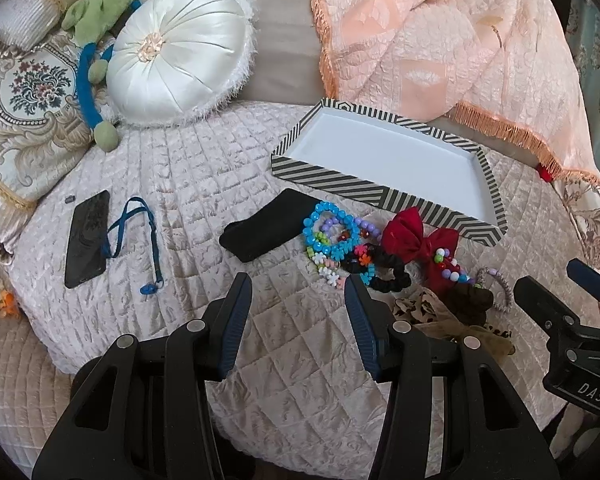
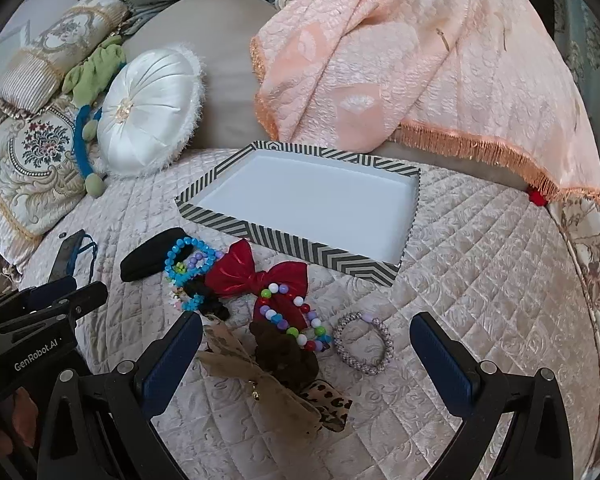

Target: Organize jewelry

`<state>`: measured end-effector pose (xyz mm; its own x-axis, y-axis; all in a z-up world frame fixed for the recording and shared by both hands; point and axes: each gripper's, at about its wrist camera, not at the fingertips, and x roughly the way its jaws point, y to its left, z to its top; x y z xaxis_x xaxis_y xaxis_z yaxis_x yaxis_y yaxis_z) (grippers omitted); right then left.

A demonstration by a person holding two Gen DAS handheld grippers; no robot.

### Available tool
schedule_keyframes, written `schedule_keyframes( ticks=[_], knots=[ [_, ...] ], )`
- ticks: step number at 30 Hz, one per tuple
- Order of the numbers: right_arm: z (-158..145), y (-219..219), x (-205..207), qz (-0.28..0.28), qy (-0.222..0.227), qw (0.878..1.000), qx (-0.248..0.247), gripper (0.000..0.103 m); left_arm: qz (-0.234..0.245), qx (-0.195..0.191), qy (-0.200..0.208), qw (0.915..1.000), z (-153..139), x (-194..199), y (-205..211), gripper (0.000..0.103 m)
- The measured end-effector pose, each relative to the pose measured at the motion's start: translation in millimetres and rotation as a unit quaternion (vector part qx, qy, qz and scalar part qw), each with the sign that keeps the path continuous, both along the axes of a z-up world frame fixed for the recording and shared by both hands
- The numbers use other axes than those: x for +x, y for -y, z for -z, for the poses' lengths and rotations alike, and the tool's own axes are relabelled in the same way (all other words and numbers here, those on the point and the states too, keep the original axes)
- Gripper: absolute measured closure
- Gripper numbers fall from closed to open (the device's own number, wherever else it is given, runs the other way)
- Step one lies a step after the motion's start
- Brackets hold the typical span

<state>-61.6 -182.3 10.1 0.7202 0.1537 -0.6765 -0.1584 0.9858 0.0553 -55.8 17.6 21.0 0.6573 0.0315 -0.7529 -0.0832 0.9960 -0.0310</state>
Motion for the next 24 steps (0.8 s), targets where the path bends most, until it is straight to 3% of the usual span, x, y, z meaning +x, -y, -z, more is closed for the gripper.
schedule_keyframes(
  ticks=[24],
  knots=[
    [-18.1, -9.0, -7.6, -0.011, 0.006, 1.000, 0.014, 0.000, 0.002, 0.005, 0.012, 0.9999, -12.7, -5.8, 6.0, 0.055]
  ],
)
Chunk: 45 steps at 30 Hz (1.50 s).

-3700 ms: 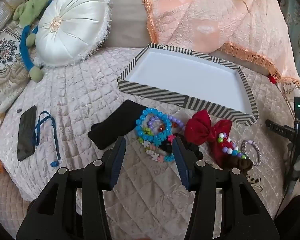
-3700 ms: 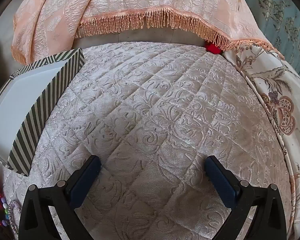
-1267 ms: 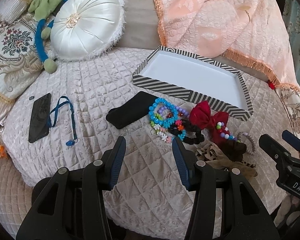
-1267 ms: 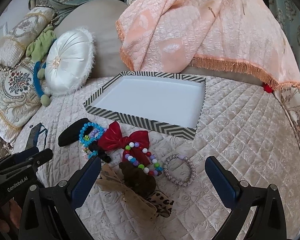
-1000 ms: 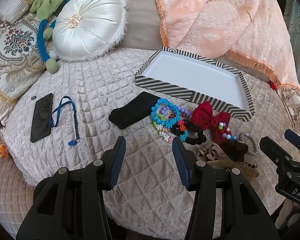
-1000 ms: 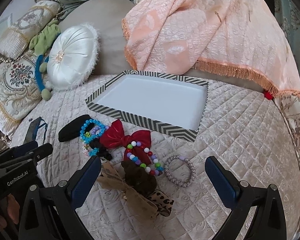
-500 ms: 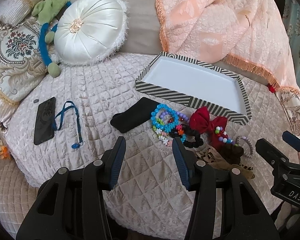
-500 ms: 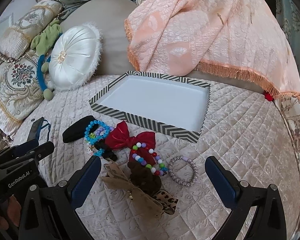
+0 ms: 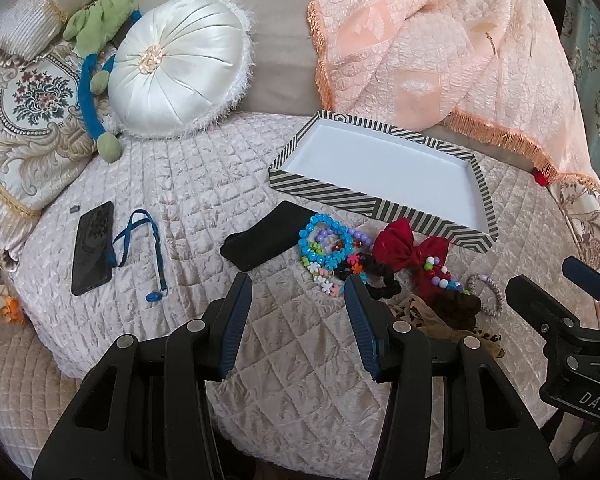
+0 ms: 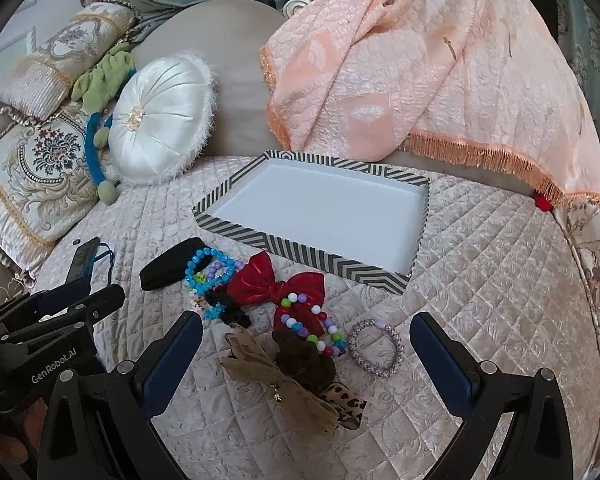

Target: Organize jewelry

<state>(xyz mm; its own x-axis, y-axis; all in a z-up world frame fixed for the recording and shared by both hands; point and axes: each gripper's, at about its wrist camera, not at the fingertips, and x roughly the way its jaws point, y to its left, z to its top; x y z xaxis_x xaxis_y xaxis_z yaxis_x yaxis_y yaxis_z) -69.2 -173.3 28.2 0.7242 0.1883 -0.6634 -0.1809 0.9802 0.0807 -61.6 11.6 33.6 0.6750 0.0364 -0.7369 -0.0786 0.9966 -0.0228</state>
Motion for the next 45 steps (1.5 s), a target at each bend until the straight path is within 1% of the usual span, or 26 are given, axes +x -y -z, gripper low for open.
schedule_keyframes(
  ticks=[13, 45],
  knots=[
    [-1.6, -2.8, -1.9, -0.004, -0.001, 1.000, 0.001, 0.000, -0.002, -0.001, -0.003, 1.0000, 0.3, -1.5, -1.5, 0.055],
    [11.8, -0.3, 1.0, -0.006, -0.020, 1.000, -0.005, 0.000, -0.002, 0.000, -0.018, 0.9998, 12.3, 1.5, -3.3, 0.055]
  ],
)
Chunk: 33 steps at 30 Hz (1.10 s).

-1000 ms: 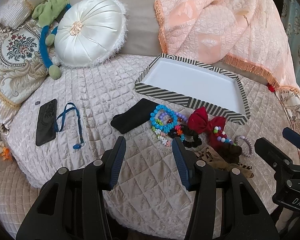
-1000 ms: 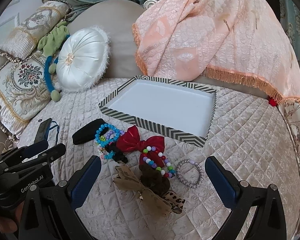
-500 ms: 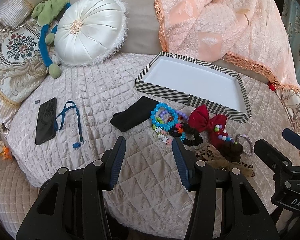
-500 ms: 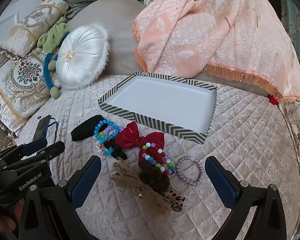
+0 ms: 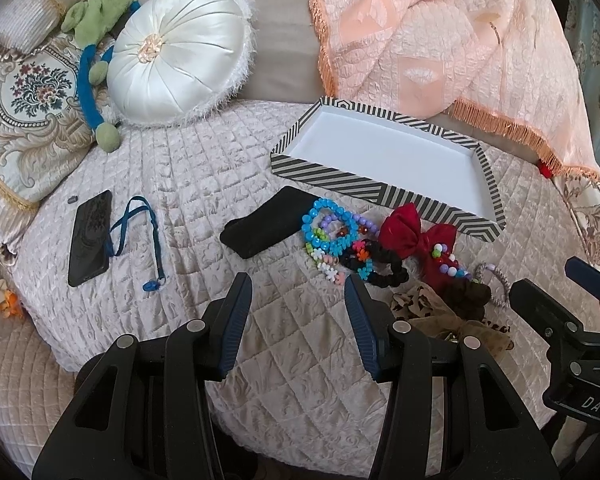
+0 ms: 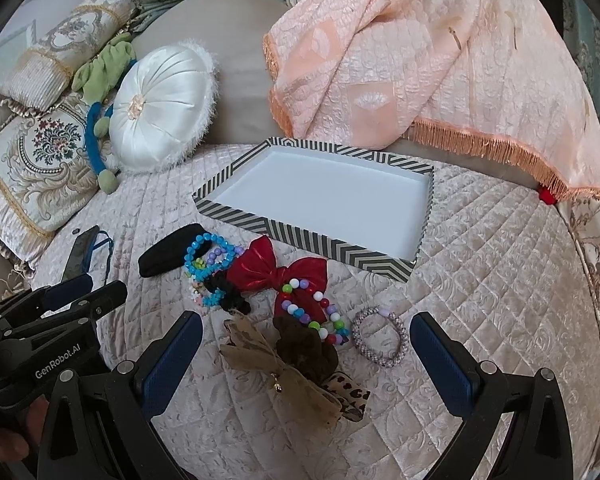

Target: Organize jewelry

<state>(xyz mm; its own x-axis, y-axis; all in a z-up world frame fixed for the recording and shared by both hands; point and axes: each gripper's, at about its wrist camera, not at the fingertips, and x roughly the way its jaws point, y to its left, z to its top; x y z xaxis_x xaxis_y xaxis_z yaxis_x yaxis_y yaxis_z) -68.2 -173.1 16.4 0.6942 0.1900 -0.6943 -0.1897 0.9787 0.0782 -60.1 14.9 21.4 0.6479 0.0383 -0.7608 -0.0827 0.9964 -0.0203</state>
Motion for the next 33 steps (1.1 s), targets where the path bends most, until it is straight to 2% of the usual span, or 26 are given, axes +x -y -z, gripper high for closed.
schedule_keyframes(
  ticks=[15, 23, 28, 33],
  knots=[
    [6.7, 0.5, 2.8, -0.001, -0.009, 1.000, -0.003, 0.000, -0.003, 0.000, -0.013, 0.9999, 6.7, 4.4, -2.0, 0.055],
    [14.7, 4.8, 5.9, -0.007, -0.017, 1.000, 0.005, 0.000, -0.009, -0.015, -0.029, 0.9994, 12.9, 9.8, -16.7, 0.055],
    [21.7, 6.1, 12.7, -0.025, -0.023, 0.999, 0.014, 0.000, -0.009, -0.058, -0.048, 0.9971, 17.1, 17.7, -34.5, 0.055],
    [26.6, 17.1, 18.7, -0.021, -0.030, 0.999, 0.025, 0.000, -0.016, -0.082, -0.052, 0.9951, 15.7, 27.5, -55.9, 0.055]
  ],
)
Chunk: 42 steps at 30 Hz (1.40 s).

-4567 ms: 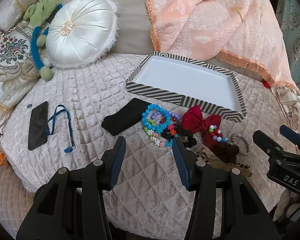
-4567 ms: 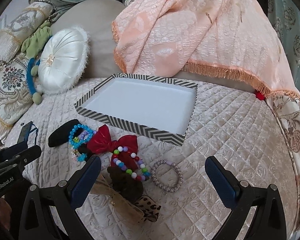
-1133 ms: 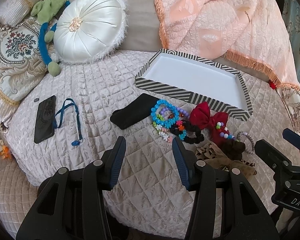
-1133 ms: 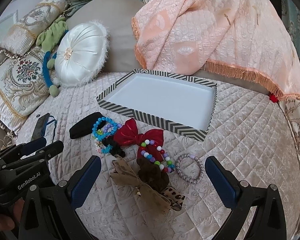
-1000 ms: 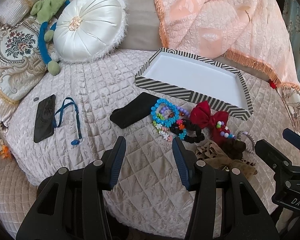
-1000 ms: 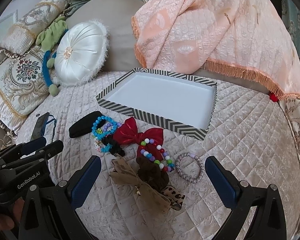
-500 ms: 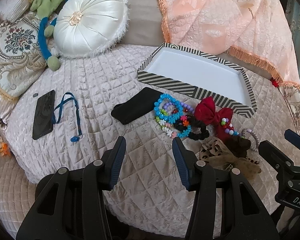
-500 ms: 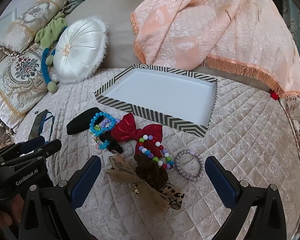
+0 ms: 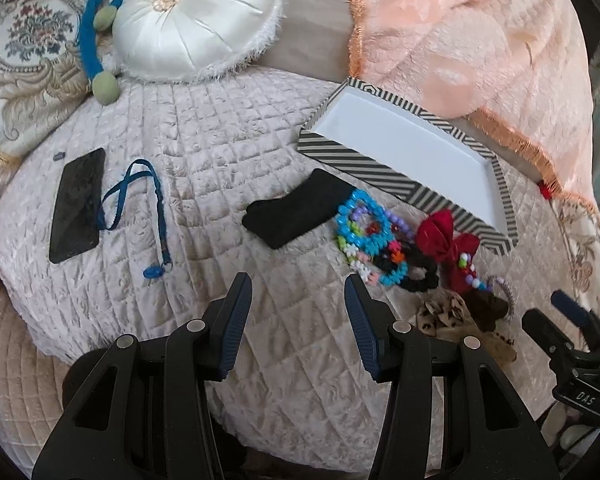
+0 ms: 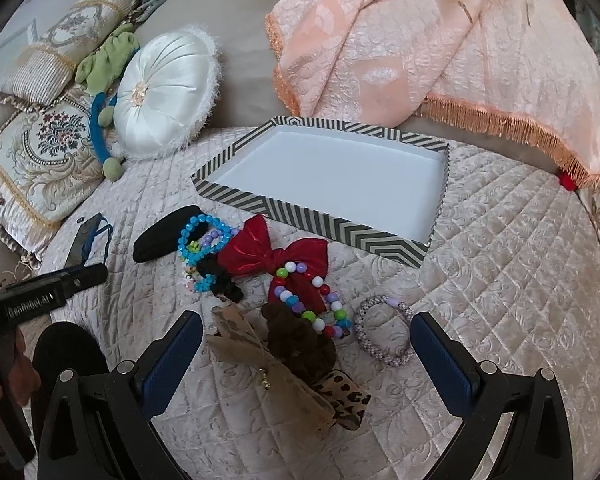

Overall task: Organize jewelry
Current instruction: 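Grasp the black velvet holder with the left tool while the right tool grasps the red bow, then carry the black holder with the left tool while the right tool carries the red bow over the tray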

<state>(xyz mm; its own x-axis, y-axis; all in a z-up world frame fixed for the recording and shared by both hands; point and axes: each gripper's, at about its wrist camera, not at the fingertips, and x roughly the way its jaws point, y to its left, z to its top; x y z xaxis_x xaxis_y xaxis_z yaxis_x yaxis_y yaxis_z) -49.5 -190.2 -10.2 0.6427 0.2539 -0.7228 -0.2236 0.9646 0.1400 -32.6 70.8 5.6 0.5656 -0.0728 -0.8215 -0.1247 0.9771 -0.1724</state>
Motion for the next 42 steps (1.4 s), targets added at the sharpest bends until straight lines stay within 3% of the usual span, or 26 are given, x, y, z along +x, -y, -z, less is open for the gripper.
schedule_keyframes(
  ticks=[6, 12, 16, 22, 27, 30, 32, 37, 38, 39, 40, 42],
  knots=[
    [1.8, 11.1, 7.8, 0.002, -0.003, 1.000, 0.002, 0.000, 0.015, -0.040, -0.023, 0.9988, 6.6, 26.1, -15.9, 0.055],
    [2.2, 9.1, 25.7, -0.021, 0.000, 1.000, -0.009, 0.003, 0.042, -0.042, -0.043, 0.9973, 19.3, 51.1, -15.4, 0.055],
    [0.1, -4.7, 45.7, -0.071, 0.002, 0.997, -0.022, 0.009, 0.066, -0.033, -0.059, 0.9955, 28.1, 64.5, -15.3, 0.055],
    [6.9, -40.9, 69.9, -0.181, -0.003, 0.980, -0.085, 0.016, 0.099, -0.024, -0.068, 0.9925, 36.3, 82.3, -14.6, 0.046],
    [19.2, -59.4, 87.4, -0.229, -0.005, 0.963, -0.140, 0.021, 0.131, -0.020, -0.071, 0.9887, 41.7, 93.5, -10.9, 0.042],
    [29.1, -61.7, 100.5, -0.243, -0.020, 0.958, -0.153, 0.033, 0.142, -0.013, -0.078, 0.9867, 47.5, 101.9, -8.8, 0.041],
    [36.0, -62.4, 107.4, -0.248, -0.030, 0.955, -0.157, 0.047, 0.145, -0.007, -0.089, 0.9853, 53.4, 107.8, -7.6, 0.041],
    [44.3, -61.0, 113.0, -0.253, -0.044, 0.959, -0.122, 0.075, 0.153, 0.006, -0.083, 0.9846, 59.2, 111.5, -5.9, 0.041],
    [44.1, -59.1, 112.6, -0.250, -0.046, 0.961, -0.112, 0.079, 0.153, 0.005, -0.080, 0.9850, 59.2, 110.6, -7.0, 0.046],
    [43.7, -56.0, 112.1, -0.244, -0.046, 0.963, -0.101, 0.081, 0.147, 0.011, -0.075, 0.9862, 59.1, 109.3, -8.7, 0.066],
    [43.2, -55.6, 111.0, -0.240, -0.045, 0.965, -0.093, 0.086, 0.139, 0.022, -0.073, 0.9873, 59.5, 108.4, -10.1, 0.078],
    [38.8, -49.5, 110.0, -0.226, -0.043, 0.970, -0.073, 0.092, 0.127, 0.009, -0.065, 0.9897, 57.9, 105.1, -17.3, 0.088]
  ],
)
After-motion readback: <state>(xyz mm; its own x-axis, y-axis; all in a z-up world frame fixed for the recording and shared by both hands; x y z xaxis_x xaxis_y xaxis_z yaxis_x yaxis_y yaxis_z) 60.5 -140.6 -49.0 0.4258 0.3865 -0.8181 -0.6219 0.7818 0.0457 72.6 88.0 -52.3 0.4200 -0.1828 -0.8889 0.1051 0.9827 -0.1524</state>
